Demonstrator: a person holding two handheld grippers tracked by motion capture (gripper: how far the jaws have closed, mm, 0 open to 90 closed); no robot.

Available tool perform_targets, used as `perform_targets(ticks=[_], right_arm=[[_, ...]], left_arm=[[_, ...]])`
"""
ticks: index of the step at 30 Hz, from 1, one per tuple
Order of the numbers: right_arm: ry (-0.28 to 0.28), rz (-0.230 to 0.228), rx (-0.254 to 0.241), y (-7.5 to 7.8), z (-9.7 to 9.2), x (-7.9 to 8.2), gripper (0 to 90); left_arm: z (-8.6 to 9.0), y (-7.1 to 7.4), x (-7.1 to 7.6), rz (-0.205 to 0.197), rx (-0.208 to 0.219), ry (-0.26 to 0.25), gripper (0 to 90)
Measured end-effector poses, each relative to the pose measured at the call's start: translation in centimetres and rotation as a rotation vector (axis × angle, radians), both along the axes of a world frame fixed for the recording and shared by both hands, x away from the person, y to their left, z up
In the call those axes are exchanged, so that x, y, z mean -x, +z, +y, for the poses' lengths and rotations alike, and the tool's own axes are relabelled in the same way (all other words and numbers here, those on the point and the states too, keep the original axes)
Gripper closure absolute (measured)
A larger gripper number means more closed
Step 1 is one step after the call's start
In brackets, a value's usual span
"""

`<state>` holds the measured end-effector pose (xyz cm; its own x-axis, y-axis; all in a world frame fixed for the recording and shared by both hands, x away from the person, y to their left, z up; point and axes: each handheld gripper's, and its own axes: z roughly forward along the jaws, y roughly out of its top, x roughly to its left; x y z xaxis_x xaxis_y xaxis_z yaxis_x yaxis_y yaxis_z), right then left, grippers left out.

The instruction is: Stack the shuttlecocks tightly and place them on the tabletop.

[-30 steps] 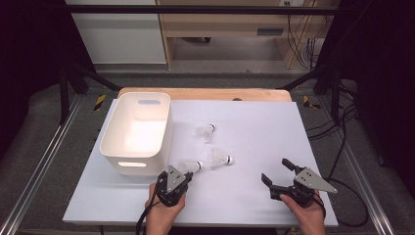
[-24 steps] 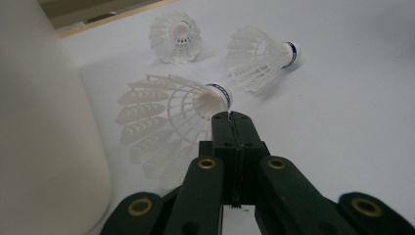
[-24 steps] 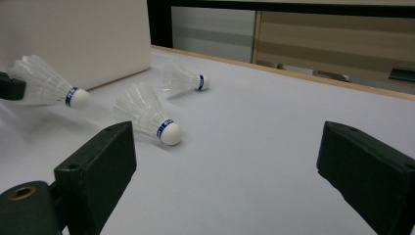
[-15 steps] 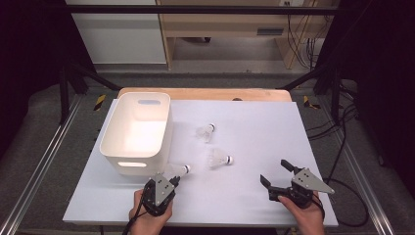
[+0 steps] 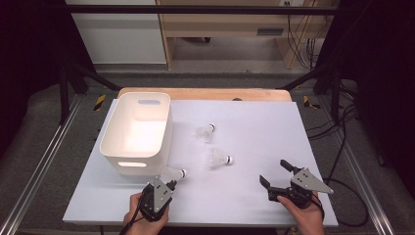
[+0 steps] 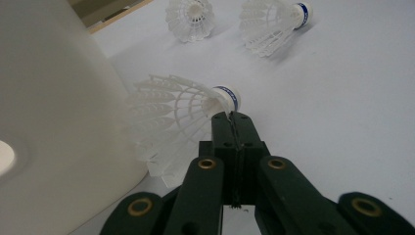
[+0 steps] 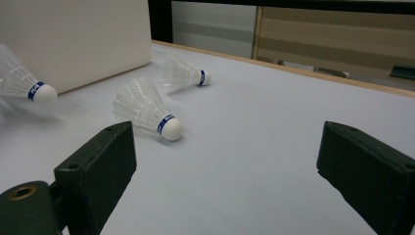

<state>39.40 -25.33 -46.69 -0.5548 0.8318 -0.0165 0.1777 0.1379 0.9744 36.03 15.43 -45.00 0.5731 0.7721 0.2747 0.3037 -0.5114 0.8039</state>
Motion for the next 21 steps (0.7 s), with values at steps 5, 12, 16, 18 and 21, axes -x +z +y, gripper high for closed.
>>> perform_targets(ticks=[5, 12, 16, 18, 21], right_arm=[[-0.004, 0.0, -0.001, 0.0, 0.0, 0.0, 8.0], [-0.005, 0.004, -0.007, 0.0, -0.1, 0.0, 8.0], [-0.004, 0.005, -0.008, 0.1, -0.1, 0.0, 8.0], [-0.001, 0.003, -0.008, 0.0, -0.1, 0.0, 8.0], [0.0, 0.006, -0.009, 0.0, -0.1, -0.1, 7.9]], left_arm=[[-0.6, 0.0, -0.1, 0.021, -0.02, -0.017, 90.0], [-2.3, 0.4, -0.4, 0.023, -0.066, -0.058, 90.0], [-3.1, 0.5, -0.7, 0.023, -0.081, -0.071, 90.0], [-3.4, 0.6, -0.8, 0.025, -0.086, -0.077, 90.0], [-3.6, 0.6, -1.0, 0.03, -0.091, -0.083, 90.0]])
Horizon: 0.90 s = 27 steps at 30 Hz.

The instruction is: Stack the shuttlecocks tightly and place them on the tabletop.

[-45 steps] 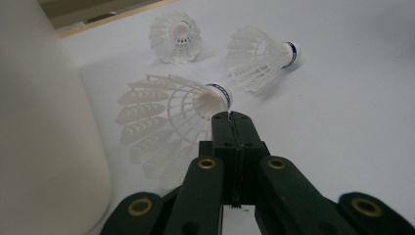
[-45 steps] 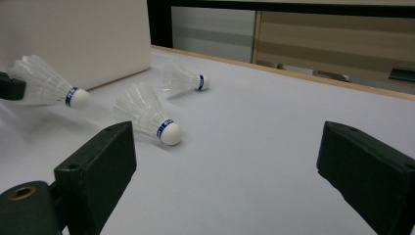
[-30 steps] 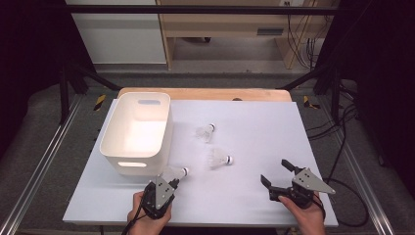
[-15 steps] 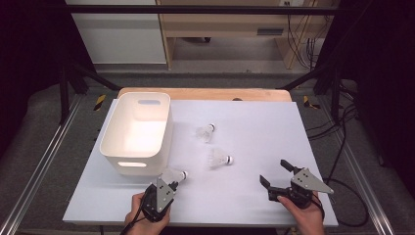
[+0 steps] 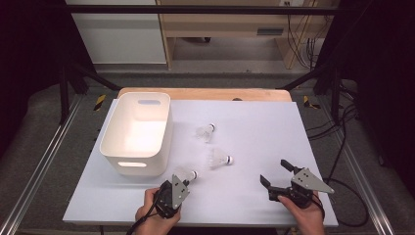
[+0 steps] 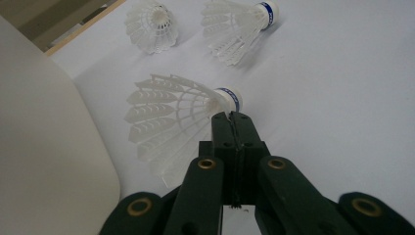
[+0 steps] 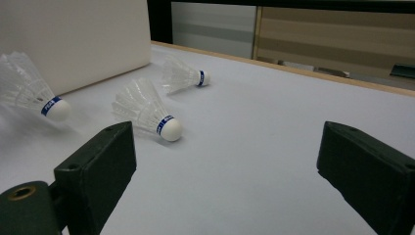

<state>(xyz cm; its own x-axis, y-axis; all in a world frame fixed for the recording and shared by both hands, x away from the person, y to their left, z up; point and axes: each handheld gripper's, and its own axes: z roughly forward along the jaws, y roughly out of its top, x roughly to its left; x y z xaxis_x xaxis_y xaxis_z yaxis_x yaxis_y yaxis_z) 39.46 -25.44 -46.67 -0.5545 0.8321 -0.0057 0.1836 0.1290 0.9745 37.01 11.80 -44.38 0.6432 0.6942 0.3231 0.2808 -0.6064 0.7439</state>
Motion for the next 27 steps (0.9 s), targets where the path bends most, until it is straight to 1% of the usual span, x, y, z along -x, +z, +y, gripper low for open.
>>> perform_targets(ticks=[3, 6, 10, 13, 18, 19, 22, 24, 27], right_arm=[[-0.001, 0.001, 0.001, 0.0, 0.0, 0.0, 7.9], [0.0, 0.001, 0.0, 0.0, 0.0, 0.0, 7.9], [0.001, 0.001, -0.003, 0.0, 0.0, 0.0, 7.9], [0.0, 0.003, -0.001, 0.0, 0.0, 0.0, 7.9], [0.003, 0.009, -0.002, -0.1, 0.1, 0.0, 7.8], [0.005, 0.003, 0.004, -0.1, 0.1, -0.1, 7.8], [0.007, 0.014, 0.002, -0.1, 0.2, 0.0, 7.7], [0.009, 0.017, 0.006, -0.2, 0.3, -0.1, 7.6], [0.012, 0.027, 0.008, -0.3, 0.4, -0.1, 7.6]], left_arm=[[-0.2, 0.1, -0.1, 0.002, -0.006, -0.006, 90.0], [-0.5, 0.3, -0.1, 0.004, -0.022, -0.018, 90.0], [-0.8, 0.7, -0.2, 0.007, -0.057, -0.036, 90.0], [-1.1, 0.8, -0.4, 0.02, -0.085, -0.054, 89.8], [-1.7, 1.2, -0.7, 0.028, -0.126, -0.082, 89.5], [-1.8, 1.3, -0.7, 0.034, -0.127, -0.087, 89.5], [-2.2, 1.3, -1.2, 0.052, -0.14, -0.105, 89.0], [-2.4, 1.3, -1.4, 0.05, -0.147, -0.111, 88.1], [-2.8, 1.2, -1.9, 0.066, -0.129, -0.123, 87.6]])
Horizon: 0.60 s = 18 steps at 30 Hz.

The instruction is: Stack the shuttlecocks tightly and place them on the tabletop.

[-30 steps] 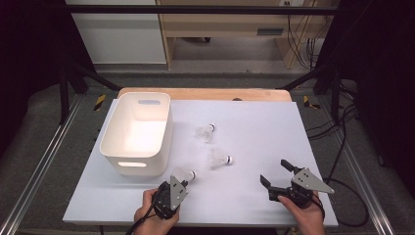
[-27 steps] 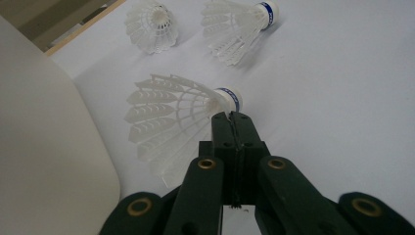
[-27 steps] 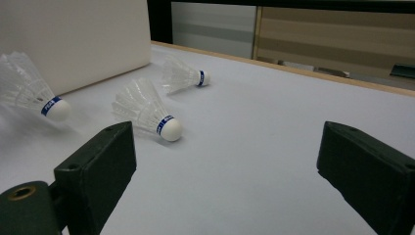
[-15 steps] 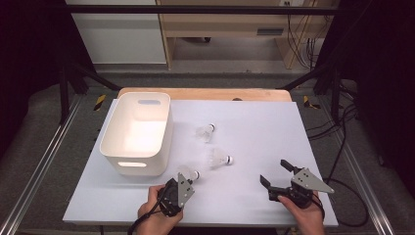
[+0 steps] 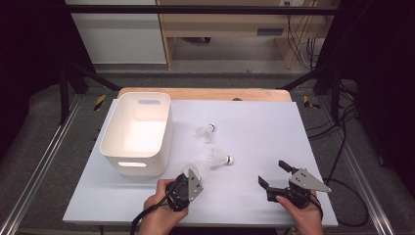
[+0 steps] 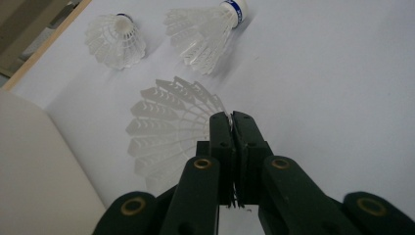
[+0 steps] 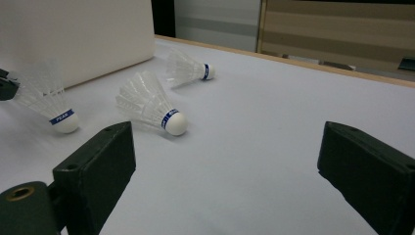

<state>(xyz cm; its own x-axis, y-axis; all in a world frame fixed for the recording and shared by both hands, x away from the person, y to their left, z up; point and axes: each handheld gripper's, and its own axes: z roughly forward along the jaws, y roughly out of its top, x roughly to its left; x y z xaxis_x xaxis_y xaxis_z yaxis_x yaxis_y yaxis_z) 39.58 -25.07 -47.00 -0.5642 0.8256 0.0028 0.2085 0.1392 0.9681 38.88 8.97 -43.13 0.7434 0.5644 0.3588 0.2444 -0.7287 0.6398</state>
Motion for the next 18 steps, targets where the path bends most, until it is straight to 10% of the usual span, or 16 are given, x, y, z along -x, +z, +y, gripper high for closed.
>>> perform_targets(ticks=[18], right_arm=[[0.009, 0.012, 0.012, -0.1, 0.1, 0.0, 7.4]], left_arm=[[-4.7, -1.4, -2.1, 0.048, 0.193, -0.071, 78.9]])
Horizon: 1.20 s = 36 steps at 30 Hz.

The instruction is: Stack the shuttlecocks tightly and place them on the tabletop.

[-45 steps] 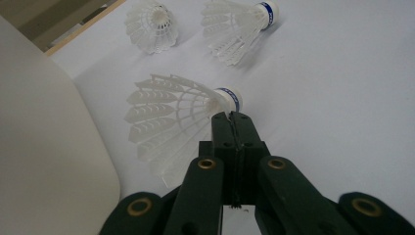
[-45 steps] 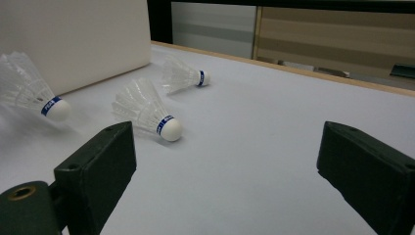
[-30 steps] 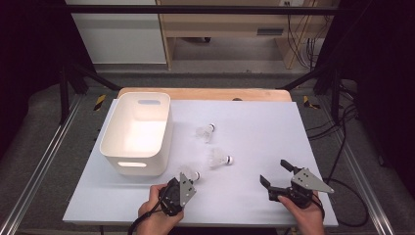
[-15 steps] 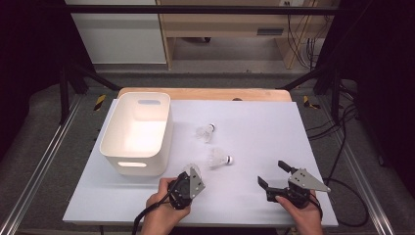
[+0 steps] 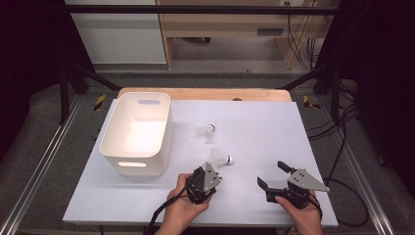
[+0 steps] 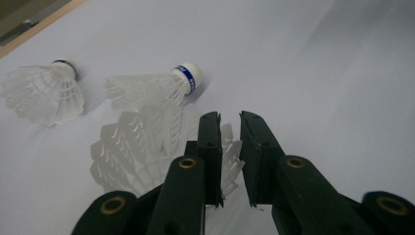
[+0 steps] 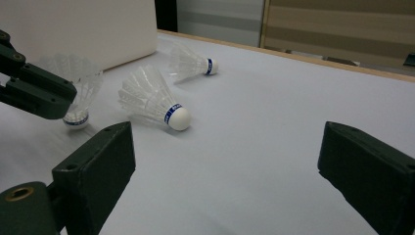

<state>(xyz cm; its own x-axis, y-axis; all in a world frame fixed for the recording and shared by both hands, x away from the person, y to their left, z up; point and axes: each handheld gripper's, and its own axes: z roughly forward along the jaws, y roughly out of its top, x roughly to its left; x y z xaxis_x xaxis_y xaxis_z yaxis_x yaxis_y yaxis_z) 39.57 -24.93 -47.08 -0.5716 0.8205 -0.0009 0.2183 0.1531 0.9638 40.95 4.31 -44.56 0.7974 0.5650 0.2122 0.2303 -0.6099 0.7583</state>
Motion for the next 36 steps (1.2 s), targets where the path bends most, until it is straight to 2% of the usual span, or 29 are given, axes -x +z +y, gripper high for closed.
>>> perform_targets(ticks=[8, 12, 19, 25, 29, 33, 36], right_arm=[[0.0, -0.001, 0.001, 0.0, -0.1, 0.0, 7.3], [0.002, -0.002, 0.005, 0.0, 0.0, 0.0, 7.2], [0.001, 0.004, 0.005, 0.0, 0.0, 0.0, 7.1], [0.002, 0.005, 0.007, 0.0, 0.0, 0.0, 7.1], [0.003, 0.002, 0.014, 0.0, 0.0, 0.0, 7.1], [0.003, -0.001, 0.019, 0.0, 0.1, 0.0, 7.2], [0.002, -0.001, 0.023, 0.0, 0.1, 0.0, 7.2]], left_arm=[[-1.0, -0.5, -0.1, 0.017, 0.036, -0.002, 77.7], [-1.2, -0.6, -0.1, 0.022, 0.052, 0.002, 74.4], [-1.2, -0.6, 0.1, 0.018, 0.105, -0.005, 68.1], [-0.7, 0.2, 0.6, 0.012, 0.183, -0.02, 65.2], [0.2, 1.2, 0.9, -0.017, 0.265, -0.017, 61.9], [1.5, 1.8, 0.9, -0.066, 0.327, 0.005, 52.1], [2.9, 1.7, 0.9, -0.089, 0.39, 0.024, 39.8]])
